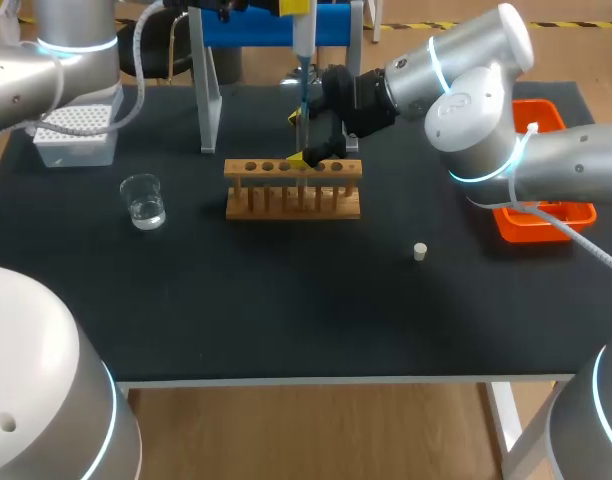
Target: Invert the test tube, pick up the pipette, mount the tip to pipette, aspirate from beaker and dispense into the tube, eject the tip, return the pipette, and cap with the stopper.
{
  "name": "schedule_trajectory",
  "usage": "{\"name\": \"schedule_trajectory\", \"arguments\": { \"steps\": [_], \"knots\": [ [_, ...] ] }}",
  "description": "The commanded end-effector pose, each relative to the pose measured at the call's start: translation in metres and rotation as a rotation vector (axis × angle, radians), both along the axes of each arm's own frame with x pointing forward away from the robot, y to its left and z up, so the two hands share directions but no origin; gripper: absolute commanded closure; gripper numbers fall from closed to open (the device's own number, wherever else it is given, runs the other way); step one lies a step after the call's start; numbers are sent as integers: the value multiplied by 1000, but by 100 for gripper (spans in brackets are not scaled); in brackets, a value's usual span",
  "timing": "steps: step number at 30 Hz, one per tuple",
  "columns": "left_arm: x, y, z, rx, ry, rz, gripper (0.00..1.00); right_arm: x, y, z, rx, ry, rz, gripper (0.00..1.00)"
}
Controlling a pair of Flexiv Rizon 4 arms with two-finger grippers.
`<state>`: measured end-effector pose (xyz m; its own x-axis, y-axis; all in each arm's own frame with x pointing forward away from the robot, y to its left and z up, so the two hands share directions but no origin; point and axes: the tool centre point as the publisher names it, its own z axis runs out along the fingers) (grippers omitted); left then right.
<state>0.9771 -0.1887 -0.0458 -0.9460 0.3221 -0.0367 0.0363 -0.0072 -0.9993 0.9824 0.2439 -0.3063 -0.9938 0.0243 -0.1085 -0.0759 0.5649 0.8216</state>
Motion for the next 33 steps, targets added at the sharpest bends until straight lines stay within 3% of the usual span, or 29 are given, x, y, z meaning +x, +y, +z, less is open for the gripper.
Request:
{"name": "schedule_trajectory", "arguments": {
  "steps": [1, 33],
  "knots": [
    [5, 0, -2, -1, 4, -12, 100, 1, -1, 1, -4, 3, 3, 0],
    [5, 1, -16, -2, 32, -5, 100, 1, -1, 1, -4, 3, 3, 0]
  ]
}}
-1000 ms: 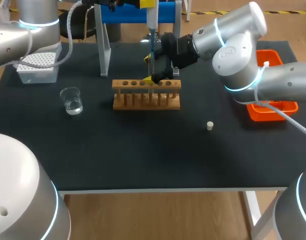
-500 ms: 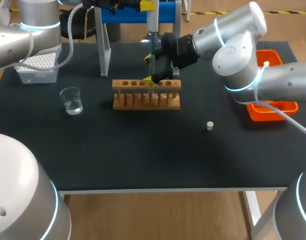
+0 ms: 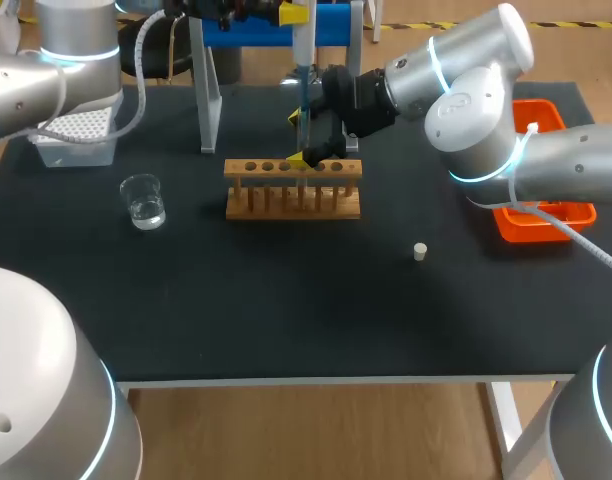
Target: Invert the test tube, pick up the pipette, mount the tip to pipette, aspirate from beaker and dispense into the tube, eject the tip, return the pipette, and cap with the stopper.
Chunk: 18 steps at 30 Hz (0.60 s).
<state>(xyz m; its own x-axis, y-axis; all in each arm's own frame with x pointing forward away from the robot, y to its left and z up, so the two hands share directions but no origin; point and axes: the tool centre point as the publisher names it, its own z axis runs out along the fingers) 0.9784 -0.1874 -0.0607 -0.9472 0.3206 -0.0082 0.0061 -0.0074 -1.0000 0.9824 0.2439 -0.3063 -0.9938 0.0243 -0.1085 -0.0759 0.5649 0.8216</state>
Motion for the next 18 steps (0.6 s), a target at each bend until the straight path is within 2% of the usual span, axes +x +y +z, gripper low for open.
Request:
{"name": "schedule_trajectory", "arguments": {
  "steps": [1, 18],
  "knots": [
    [4, 0, -2, -2, 2, -6, 100, 1, -1, 1, -4, 3, 3, 0],
    [5, -1, -6, -4, 12, -9, 100, 1, -1, 1, -4, 3, 3, 0]
  ]
}}
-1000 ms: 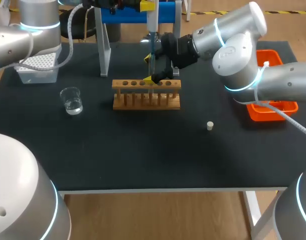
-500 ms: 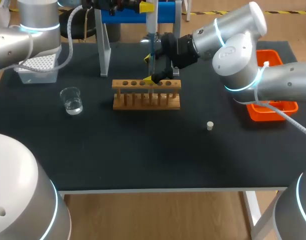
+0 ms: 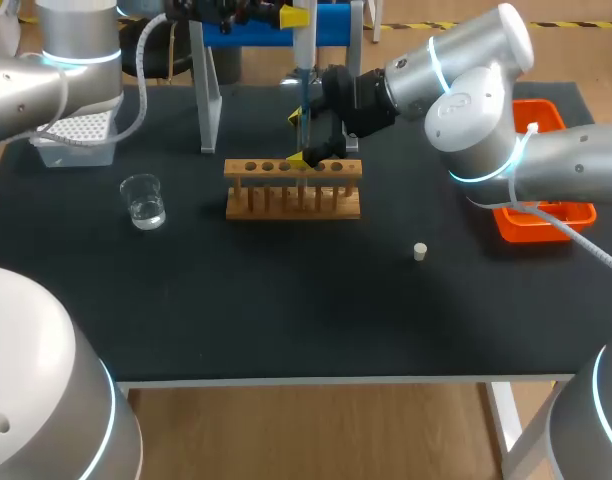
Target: Invert the test tube, pick up the pipette, mount the tip to pipette, aspirate from beaker and dispense into the tube, eject the tip, return the pipette, and cap with the stopper.
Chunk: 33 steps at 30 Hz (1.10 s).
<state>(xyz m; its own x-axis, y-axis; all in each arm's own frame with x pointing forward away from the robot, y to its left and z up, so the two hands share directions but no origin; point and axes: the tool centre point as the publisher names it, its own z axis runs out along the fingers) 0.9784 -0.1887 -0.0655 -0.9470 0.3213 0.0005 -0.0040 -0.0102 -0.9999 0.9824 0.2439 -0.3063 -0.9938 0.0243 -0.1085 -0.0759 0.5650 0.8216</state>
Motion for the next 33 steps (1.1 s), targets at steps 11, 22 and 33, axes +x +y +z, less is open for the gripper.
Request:
{"name": "schedule_trajectory", "arguments": {
  "steps": [11, 22, 33],
  "knots": [
    [6, 0, -4, -6, 12, -6, 100, 1, -1, 1, -4, 3, 3, 0],
    [7, 0, -5, -3, 18, -7, 100, 1, -1, 1, -4, 3, 3, 0],
    [7, 0, -5, -2, 20, -7, 100, 1, -1, 1, -4, 3, 3, 0]
  ]
}}
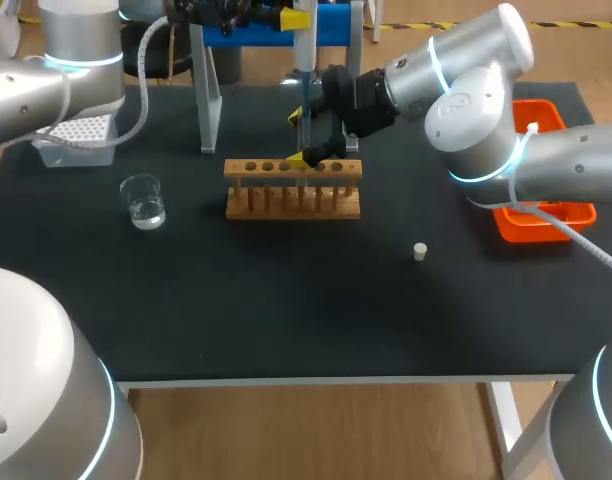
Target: Invert the test tube, pick up the pipette, mount the tip to pipette, aspirate from beaker and dispense into the tube, eject the tip, return the pipette, and cap with the stopper.
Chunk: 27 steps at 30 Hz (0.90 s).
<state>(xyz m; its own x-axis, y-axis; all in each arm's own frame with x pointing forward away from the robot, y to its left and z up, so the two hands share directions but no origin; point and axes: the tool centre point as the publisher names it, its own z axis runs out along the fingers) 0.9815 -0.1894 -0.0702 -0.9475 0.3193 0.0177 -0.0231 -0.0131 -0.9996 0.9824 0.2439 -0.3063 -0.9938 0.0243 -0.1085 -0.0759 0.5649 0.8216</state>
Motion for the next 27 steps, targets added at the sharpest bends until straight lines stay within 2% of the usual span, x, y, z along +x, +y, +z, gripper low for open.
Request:
{"name": "schedule_trajectory", "arguments": {
  "steps": [1, 6, 18, 23, 27],
  "knots": [
    [4, 1, 0, 0, 0, -9, 100, 1, -1, 1, -4, 3, 3, 0],
    [4, 1, 0, 0, 0, -9, 100, -1, -14, 8, 18, -6, 2, 0],
    [4, 1, 0, 0, 0, -9, 100, -7, -68, 27, 78, -15, -34, 0],
    [4, 1, 0, 0, 0, -9, 100, -13, -89, 41, 89, -60, -57, 0],
    [4, 1, 0, 0, 0, -9, 100, -17, -103, 53, 104, -60, -82, 0]
  ]
}}
